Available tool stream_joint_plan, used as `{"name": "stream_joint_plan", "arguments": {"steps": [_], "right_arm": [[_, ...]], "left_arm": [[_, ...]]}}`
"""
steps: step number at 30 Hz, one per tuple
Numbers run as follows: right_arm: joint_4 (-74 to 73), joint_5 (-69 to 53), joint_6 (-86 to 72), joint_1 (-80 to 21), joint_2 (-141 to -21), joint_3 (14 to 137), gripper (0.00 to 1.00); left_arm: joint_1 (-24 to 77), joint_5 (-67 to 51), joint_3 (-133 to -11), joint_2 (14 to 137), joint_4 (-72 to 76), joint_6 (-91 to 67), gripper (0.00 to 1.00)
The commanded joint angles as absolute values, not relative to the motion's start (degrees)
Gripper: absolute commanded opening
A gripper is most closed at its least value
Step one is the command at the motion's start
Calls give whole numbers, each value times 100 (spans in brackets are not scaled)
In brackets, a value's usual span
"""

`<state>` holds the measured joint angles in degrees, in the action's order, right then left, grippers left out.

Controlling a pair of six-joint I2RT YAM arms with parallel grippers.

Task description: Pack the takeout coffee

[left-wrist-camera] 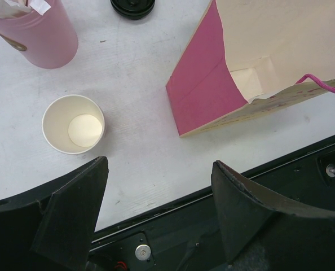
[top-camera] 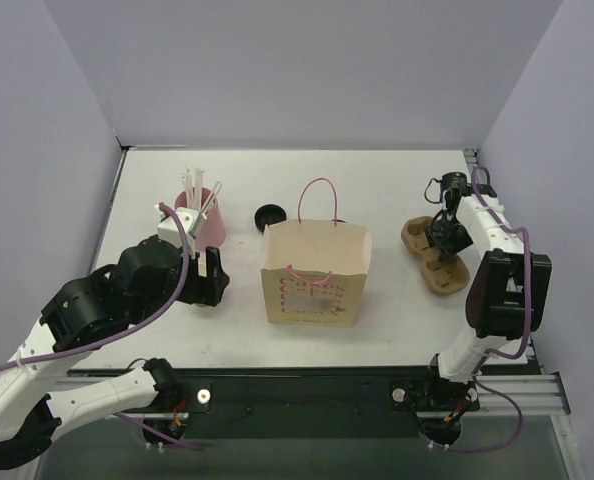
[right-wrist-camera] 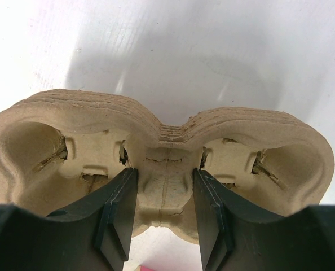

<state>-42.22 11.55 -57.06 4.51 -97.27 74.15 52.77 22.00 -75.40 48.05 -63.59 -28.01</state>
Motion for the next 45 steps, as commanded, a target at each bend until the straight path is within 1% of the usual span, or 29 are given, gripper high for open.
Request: {"name": "stream_joint_plan", "arguments": {"steps": [1, 3, 4, 5, 6, 8, 10, 11, 12, 13, 14, 16, 17, 19, 20, 21, 22, 23, 24, 25, 26, 27, 28, 29, 30, 32, 35, 42, 45], "right_arm": [[-4386, 1178, -5722, 492, -9536, 7339, 36], [-4403, 1151, -5730, 483, -9562, 7339, 43], [-4403, 1151, -5739, 483, -9562, 7330, 42], [-4395, 1151, -5748, 483, -9554, 7295, 36], [-4403, 1143, -5757, 483, -9545, 7295, 28], [-4386, 1125, -5748, 483, -9554, 7321, 28], [-4395, 1116, -5739, 483, -9554, 7339, 39], [-4395, 1116, -5757, 483, -9545, 7339, 43], [-4395, 1134, -5757, 483, -9536, 7330, 43], [-4386, 1134, -5766, 492, -9510, 7321, 39], [-4386, 1125, -5774, 492, -9510, 7321, 33], [-4395, 1099, -5774, 483, -9527, 7330, 29], [-4386, 1099, -5774, 483, -9527, 7339, 29], [-4394, 1073, -5783, 483, -9527, 7339, 37], [-4395, 1064, -5766, 483, -9527, 7356, 44], [-4403, 1055, -5774, 483, -9527, 7356, 44], [-4403, 1072, -5766, 483, -9501, 7330, 40], [-4403, 1072, -5757, 483, -9501, 7321, 30], [-4403, 1081, -5757, 483, -9492, 7321, 29], [-4412, 1081, -5757, 483, -9501, 7321, 31], [-4403, 1046, -5757, 483, -9501, 7321, 39], [-4421, 1028, -5748, 483, -9501, 7321, 40], [-4421, 1046, -5748, 483, -9484, 7321, 38], [-4421, 1072, -5748, 483, -9475, 7295, 31], [-4421, 1072, -5739, 483, -9466, 7295, 30], [-4430, 1055, -5696, 483, -9457, 7321, 31], [-4526, 1037, -5511, 475, -9404, 7540, 31], [-5184, 1134, -4686, 431, -9079, 8533, 34], [-5361, 968, -4246, 387, -8895, 9043, 34]], "left_arm": [[5247, 2145, -7576, 4755, -6126, -2786, 83], [5256, 2153, -7567, 4755, -6143, -2777, 83], [5256, 2153, -7567, 4746, -6152, -2777, 84], [5256, 2162, -7559, 4737, -6161, -2777, 83], [5256, 2162, -7559, 4720, -6170, -2777, 83], [5256, 2171, -7550, 4685, -6179, -2777, 83], [5247, 2171, -7550, 4676, -6179, -2777, 83], [5256, 2171, -7550, 4676, -6179, -2777, 84], [5256, 2171, -7550, 4676, -6179, -2777, 84], [5247, 2171, -7550, 4676, -6170, -2769, 84], [5256, 2171, -7550, 4676, -6179, -2777, 83], [5256, 2180, -7550, 4667, -6187, -2786, 84], [5256, 2180, -7550, 4667, -6187, -2786, 83], [5247, 2180, -7550, 4667, -6187, -2804, 83], [5247, 2171, -7550, 4658, -6187, -2804, 83], [5256, 2180, -7559, 4658, -6187, -2812, 84], [5256, 2180, -7550, 4658, -6187, -2812, 83], [5247, 2171, -7550, 4667, -6187, -2812, 83], [5247, 2180, -7550, 4667, -6187, -2812, 83], [5247, 2180, -7559, 4667, -6187, -2812, 84], [5256, 2180, -7567, 4676, -6187, -2812, 84], [5256, 2180, -7576, 4676, -6187, -2812, 84], [5247, 2171, -7567, 4684, -6179, -2812, 83], [5247, 2171, -7567, 4685, -6179, -2812, 83], [5256, 2171, -7576, 4685, -6170, -2812, 83], [5256, 2171, -7585, 4711, -6170, -2804, 84], [5256, 2171, -7629, 4720, -6161, -2777, 83], [5256, 2224, -7752, 4772, -6100, -2698, 83], [5256, 2232, -7735, 4772, -6038, -2681, 83]]}}
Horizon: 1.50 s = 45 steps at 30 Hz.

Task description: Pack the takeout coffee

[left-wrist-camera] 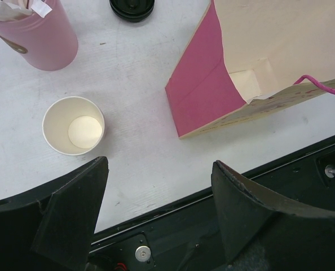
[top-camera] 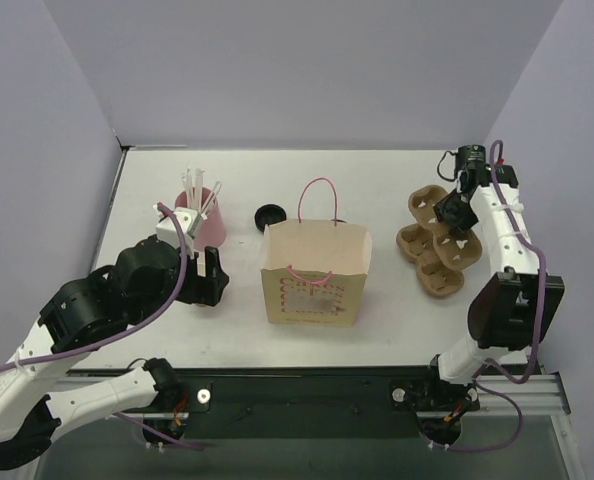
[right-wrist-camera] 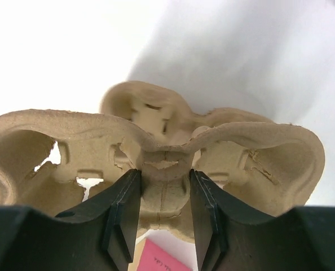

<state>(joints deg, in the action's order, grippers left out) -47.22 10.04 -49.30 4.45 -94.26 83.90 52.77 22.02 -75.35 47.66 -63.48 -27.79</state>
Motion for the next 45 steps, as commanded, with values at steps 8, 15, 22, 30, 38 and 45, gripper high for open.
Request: {"name": "stream_joint_plan", "arguments": {"steps": [8, 15, 22, 30, 38, 45], "right_arm": [[-5748, -147, -3349, -665, -8684, 11763, 35], [-5687, -868, -3489, -2070, -8693, 13052, 35], [-5283, -1458, -4226, -3269, -8701, 12692, 35], [-5247, -1784, -4561, -3586, -8816, 12235, 34], [-5361, -1714, -4720, -3805, -8552, 11251, 34], [-5756, -1293, -4685, -3937, -8657, 11205, 33]], "left_arm": [[5238, 2101, -7664, 4772, -5819, -2760, 84], [5212, 1960, -7734, 4921, -5748, -2944, 81], [5124, 1925, -7919, 5124, -5958, -3409, 79], [4265, 1258, -8209, 5466, -6126, -3393, 79], [3604, 527, -8121, 5669, -6109, -3226, 76], [3604, 404, -8103, 5774, -5968, -3234, 76]]}}
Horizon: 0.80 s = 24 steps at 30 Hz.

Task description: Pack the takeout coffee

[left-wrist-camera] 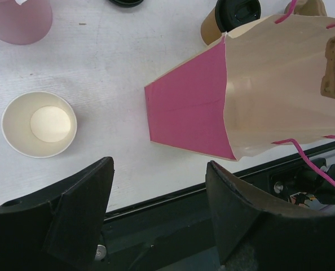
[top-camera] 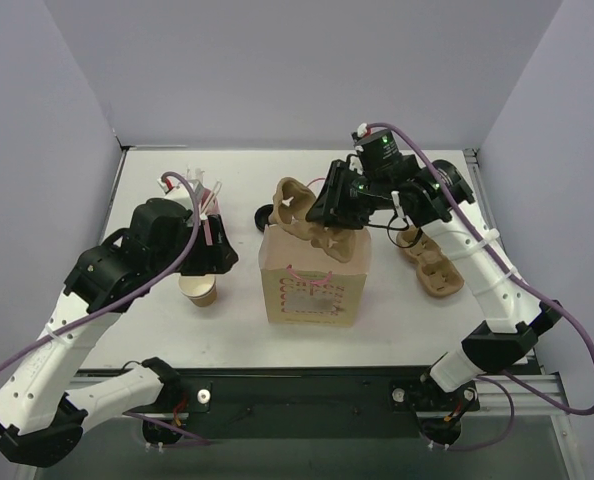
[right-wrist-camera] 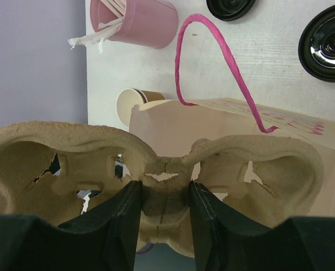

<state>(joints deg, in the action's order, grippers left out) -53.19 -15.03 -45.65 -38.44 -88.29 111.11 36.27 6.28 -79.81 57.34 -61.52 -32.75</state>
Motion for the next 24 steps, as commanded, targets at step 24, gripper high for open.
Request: {"name": "stream_joint_plan", "arguments": {"steps": [24], "right_arm": [[-7014, 156, -4737, -4570, -9545, 11602, 33]], "left_arm": [[3595, 413, -8007, 5722, -5941, -3182, 75]]}}
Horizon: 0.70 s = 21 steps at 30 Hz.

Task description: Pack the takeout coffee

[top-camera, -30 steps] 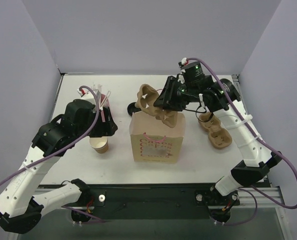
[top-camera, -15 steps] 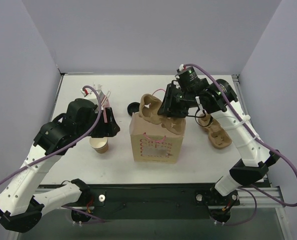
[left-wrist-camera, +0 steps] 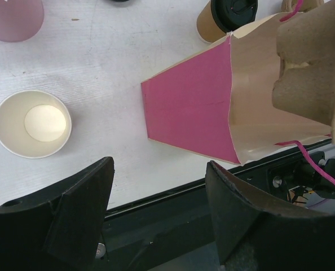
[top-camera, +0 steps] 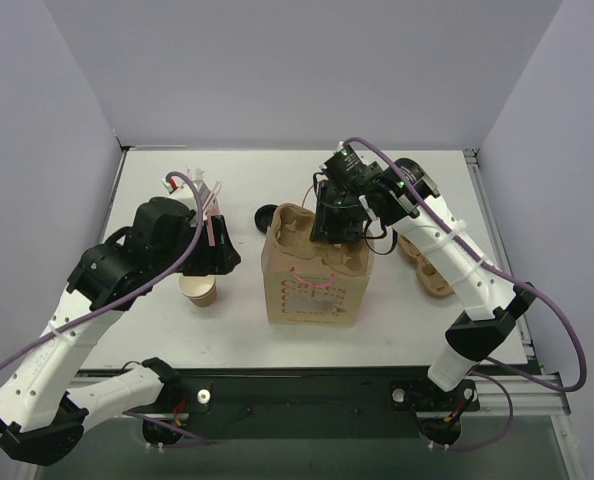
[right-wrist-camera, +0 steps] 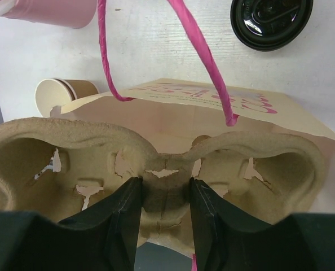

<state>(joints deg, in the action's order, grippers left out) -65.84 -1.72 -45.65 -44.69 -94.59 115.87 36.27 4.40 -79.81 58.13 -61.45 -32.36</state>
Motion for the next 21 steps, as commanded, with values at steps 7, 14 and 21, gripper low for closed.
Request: {"name": "stream_joint_plan", "arguments": {"steps": [7, 14, 21], "right_arm": [[-7347, 465, -4685, -4702, -9782, 11724, 32], [-8058, 782, -4535, -4825, -10186, 12348, 31], [-8279, 1063, -4605, -4983, -10371, 12428, 30]], "left_arm": [[3603, 483, -8016, 5669, -5994, -3155, 76], [3604, 492, -7963, 5660, -6003, -3182, 76], [3603, 483, -7963, 5678, -6020, -3164, 76]]}}
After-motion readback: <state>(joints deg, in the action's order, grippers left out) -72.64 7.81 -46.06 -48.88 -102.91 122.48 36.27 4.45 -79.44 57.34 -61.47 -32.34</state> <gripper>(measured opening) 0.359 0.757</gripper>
